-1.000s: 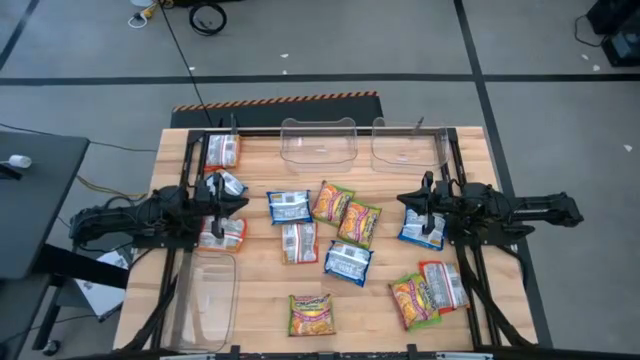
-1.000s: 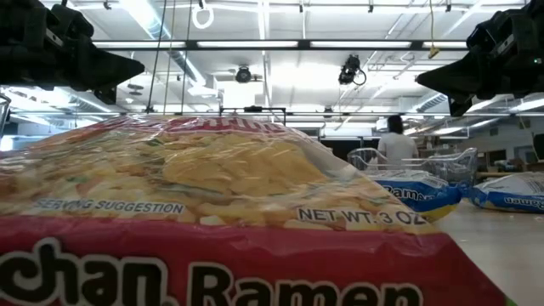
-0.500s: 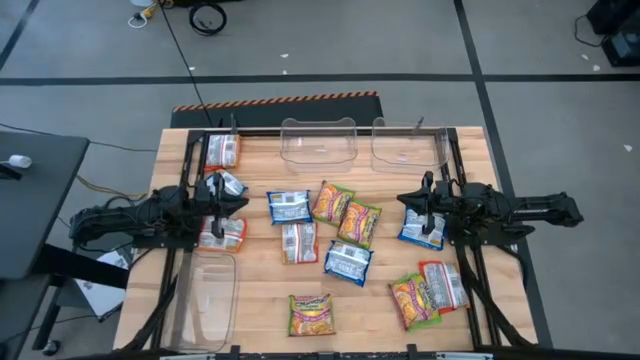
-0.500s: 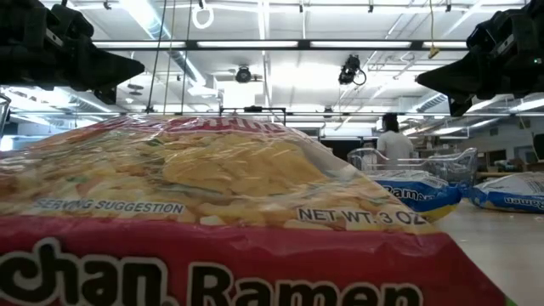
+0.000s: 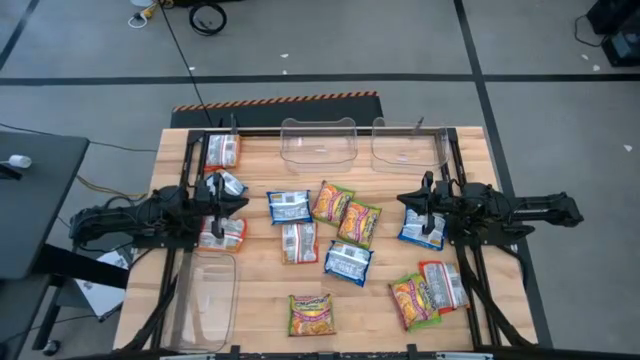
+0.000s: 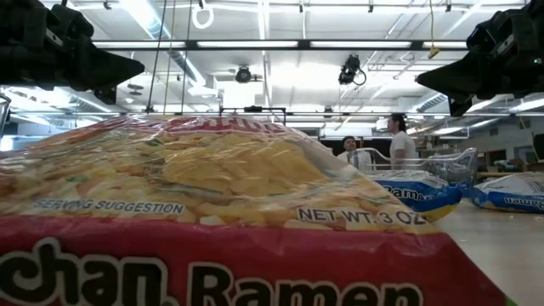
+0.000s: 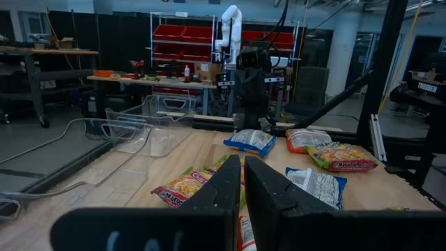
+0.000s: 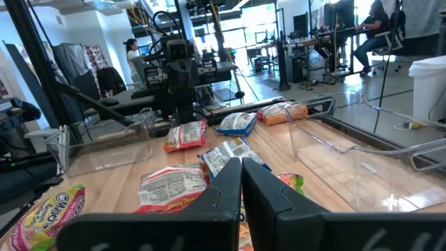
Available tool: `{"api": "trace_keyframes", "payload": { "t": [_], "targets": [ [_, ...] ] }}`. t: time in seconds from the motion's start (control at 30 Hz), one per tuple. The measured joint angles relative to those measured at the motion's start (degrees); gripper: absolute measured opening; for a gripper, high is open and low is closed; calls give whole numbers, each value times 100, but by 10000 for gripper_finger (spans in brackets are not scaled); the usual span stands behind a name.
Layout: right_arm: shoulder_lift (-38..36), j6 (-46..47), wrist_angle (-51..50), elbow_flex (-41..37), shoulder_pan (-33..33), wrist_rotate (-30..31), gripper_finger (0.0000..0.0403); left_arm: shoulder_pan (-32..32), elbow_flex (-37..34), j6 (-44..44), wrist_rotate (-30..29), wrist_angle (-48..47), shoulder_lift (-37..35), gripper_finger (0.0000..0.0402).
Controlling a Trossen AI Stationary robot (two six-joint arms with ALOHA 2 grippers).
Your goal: Sort Maruchan noodles
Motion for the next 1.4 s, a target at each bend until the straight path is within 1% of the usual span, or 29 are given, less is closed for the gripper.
{"api": "trace_keyframes", "payload": {
  "t": [0.13, 0.23, 0.33, 0.77, 0.87, 0.97, 1.0, 1.1, 1.13, 1.27, 1.4],
  "targets": [
    [2, -104, 10, -1, -1, 2, 19, -1, 0, 0, 2, 0, 0, 27],
    [0, -655, 43, 1, -1, 86, 19, 1, 0, 0, -1, 1, 1, 27],
    [2, -926, 41, -1, 1, 142, 19, 0, 0, 0, 2, 1, 2, 27],
    [2, -908, 54, 1, 0, 148, 19, -2, 0, 0, 0, 1, 2, 27],
    [2, -870, 226, -1, -5, 229, 19, 1, 0, 0, 2, -2, 1, 27],
    [-4, -442, 809, 1, -5, 260, 19, 0, 0, 0, 2, -2, 0, 27],
    [4, -239, 945, 1, -3, 479, 19, -2, 0, 0, 2, -2, 2, 27],
    [63, 885, 1079, 3, -8, 1596, 19, 0, 0, 0, 0, 1, 0, 27],
    [75, 1126, 1075, 14, -10, 1783, 19, -1, 0, 0, -1, 1, 2, 27],
    [90, 1629, 1080, 27, -5, 1816, 19, 0, 0, 0, 2, 1, 2, 27],
    [91, 2221, 1249, 27, -4, 1502, 19, -1, 0, 0, 0, 1, 0, 27]
  ]
}}
